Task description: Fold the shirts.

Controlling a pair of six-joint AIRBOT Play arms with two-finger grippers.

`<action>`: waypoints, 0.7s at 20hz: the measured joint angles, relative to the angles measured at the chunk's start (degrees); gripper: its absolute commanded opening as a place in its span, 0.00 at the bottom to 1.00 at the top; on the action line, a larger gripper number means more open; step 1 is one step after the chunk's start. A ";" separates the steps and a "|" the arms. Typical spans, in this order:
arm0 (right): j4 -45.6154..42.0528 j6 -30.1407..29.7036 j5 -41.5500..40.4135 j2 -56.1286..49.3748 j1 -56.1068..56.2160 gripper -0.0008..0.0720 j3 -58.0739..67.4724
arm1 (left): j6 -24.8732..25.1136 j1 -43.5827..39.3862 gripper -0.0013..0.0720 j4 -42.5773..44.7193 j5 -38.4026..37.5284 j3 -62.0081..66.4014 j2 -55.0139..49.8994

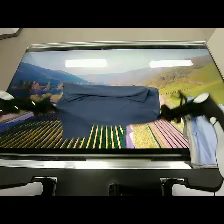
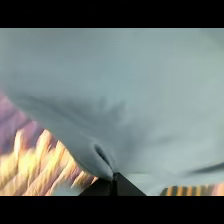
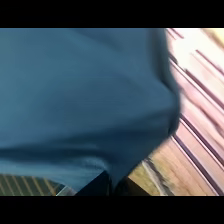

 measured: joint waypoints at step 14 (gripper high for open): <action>-24.37 4.13 -13.20 37.86 0.15 0.07 42.01 | -8.33 0.07 0.05 8.72 15.41 43.78 36.57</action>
